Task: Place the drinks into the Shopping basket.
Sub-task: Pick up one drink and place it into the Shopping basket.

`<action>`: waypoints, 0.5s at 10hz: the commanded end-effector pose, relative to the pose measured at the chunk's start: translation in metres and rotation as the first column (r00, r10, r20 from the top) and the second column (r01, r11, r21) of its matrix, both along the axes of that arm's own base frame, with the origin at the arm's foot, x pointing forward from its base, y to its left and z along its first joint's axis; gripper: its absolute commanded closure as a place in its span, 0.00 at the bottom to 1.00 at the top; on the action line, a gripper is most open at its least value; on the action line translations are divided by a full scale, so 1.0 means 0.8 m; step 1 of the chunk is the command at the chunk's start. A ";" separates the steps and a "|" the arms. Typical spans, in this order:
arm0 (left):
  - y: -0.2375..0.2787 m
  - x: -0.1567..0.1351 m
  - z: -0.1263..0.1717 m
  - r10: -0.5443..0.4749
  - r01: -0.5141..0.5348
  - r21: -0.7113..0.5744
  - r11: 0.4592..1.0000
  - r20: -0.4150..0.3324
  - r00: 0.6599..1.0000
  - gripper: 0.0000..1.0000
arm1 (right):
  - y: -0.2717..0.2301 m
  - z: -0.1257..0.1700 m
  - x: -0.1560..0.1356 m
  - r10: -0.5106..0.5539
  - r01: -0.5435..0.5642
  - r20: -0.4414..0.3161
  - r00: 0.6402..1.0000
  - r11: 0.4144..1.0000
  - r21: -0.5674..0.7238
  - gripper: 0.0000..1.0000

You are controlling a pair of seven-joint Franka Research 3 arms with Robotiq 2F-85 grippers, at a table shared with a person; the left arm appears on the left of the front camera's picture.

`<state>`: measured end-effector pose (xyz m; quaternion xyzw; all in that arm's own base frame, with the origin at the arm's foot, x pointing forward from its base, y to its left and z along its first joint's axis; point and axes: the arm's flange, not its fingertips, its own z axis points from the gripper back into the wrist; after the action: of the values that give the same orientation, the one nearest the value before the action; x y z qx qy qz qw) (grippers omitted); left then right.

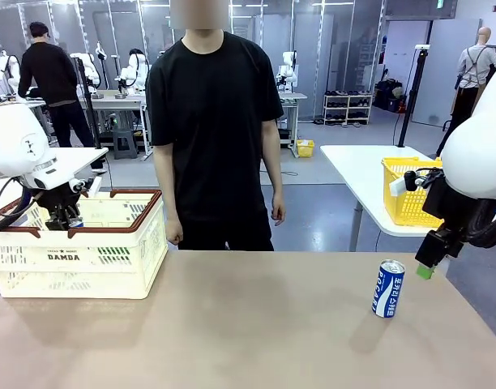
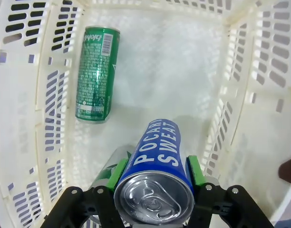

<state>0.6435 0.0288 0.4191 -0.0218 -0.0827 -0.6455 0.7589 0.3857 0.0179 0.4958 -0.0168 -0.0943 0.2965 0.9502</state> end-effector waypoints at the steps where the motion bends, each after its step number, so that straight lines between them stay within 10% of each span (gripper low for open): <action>1: 0.005 0.010 -0.010 -0.026 0.027 0.023 0.999 -0.028 0.999 0.41 | -0.002 0.002 0.000 0.002 -0.002 -0.003 1.000 1.000 -0.004 0.00; 5: 0.005 0.023 -0.030 -0.041 0.043 0.044 0.998 -0.056 0.998 0.41 | -0.002 0.002 0.000 0.002 -0.002 -0.003 1.000 1.000 -0.004 0.00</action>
<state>0.6543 0.0318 0.3908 -0.0196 -0.0505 -0.6569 0.7520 0.3857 0.0179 0.4958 -0.0168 -0.0943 0.2965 0.9502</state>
